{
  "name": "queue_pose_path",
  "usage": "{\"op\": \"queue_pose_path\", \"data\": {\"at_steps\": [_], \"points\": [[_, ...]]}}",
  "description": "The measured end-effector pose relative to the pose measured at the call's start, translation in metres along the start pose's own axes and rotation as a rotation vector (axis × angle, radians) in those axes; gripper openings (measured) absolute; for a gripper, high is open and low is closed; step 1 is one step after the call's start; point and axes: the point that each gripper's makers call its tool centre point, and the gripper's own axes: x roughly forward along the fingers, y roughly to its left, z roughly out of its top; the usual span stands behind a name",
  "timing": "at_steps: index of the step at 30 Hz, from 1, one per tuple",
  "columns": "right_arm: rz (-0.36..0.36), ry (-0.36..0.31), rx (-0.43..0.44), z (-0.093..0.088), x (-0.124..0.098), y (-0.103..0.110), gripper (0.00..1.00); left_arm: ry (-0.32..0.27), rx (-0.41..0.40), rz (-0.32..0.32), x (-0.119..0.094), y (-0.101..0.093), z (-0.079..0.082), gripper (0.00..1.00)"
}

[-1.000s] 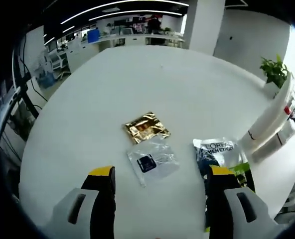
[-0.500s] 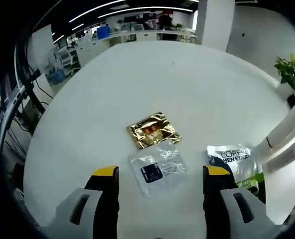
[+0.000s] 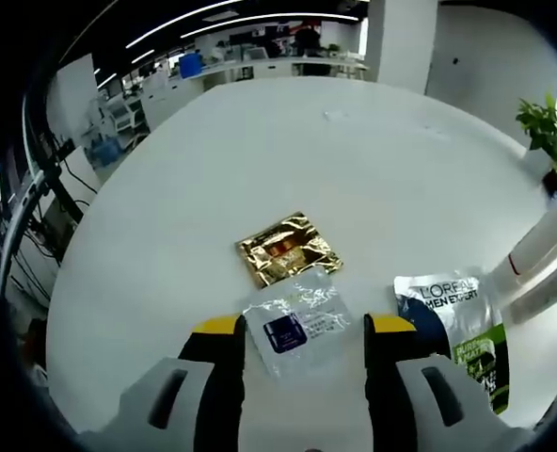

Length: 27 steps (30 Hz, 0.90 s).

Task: Arrange the skincare products in the storage area until every visible bottle or jar stands upright without overlapping.

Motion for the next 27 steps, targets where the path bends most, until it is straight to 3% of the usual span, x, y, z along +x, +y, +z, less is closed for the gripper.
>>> {"op": "queue_pose_path", "data": {"at_steps": [1, 12, 27], "points": [[0.0, -0.001, 0.0, 0.0, 0.0, 0.0, 0.94, -0.007, 0.0, -0.006, 0.0, 0.0, 0.0, 0.38], [-0.001, -0.002, 0.0, -0.001, -0.001, 0.0, 0.94, -0.002, -0.027, -0.029, -0.001, 0.004, -0.001, 0.37], [0.002, -0.003, -0.014, 0.0, 0.0, 0.003, 0.94, -0.016, -0.005, -0.049, -0.023, 0.01, 0.003, 0.38]]}}
